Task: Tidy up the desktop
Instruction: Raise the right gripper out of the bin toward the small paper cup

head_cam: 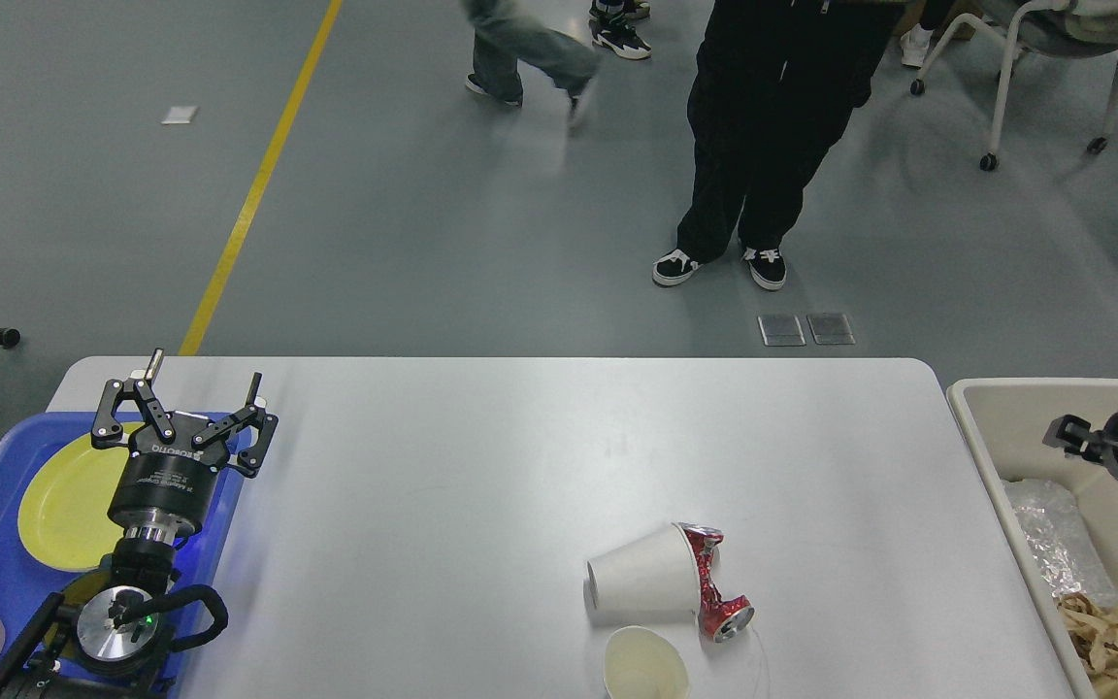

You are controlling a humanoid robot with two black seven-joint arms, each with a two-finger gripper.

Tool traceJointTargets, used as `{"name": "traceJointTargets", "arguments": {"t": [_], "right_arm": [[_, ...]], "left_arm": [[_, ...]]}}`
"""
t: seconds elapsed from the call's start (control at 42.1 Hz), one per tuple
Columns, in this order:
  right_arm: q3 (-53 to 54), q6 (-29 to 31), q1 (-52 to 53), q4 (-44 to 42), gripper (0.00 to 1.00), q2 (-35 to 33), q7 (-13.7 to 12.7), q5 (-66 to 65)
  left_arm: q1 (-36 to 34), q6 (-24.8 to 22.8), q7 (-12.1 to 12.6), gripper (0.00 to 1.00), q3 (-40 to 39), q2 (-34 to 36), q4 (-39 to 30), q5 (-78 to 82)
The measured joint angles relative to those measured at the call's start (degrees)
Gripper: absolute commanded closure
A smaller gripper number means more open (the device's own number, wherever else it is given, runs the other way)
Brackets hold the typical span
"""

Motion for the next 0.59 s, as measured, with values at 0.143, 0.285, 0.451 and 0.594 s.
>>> {"name": "traceJointTargets", "arguments": {"t": [0.143,0.285,0.451,0.594], "right_arm": [[-5.3,8.3,14.7,9.3,0.00,1.5,-0.2,0.0],[-7.5,17.6,26.1,15.2,0.00,4.2,-0.8,-0.1],[-7.9,28.5,39.8,22.8,0.00,8.7,-1.3,0.3],[-7.3,33.6,48.1,28.4,0.00,12.9,-1.3,0.8]], "left_arm": [[0.0,0.0,0.0,0.04,0.0,0.0,0.0,0.0],[0.0,0.0,0.0,0.04,0.0,0.0,0.0,0.0],[0.0,0.0,0.0,0.04,0.0,0.0,0.0,0.0],[0.0,0.0,0.0,0.04,0.0,0.0,0.0,0.0]]}}
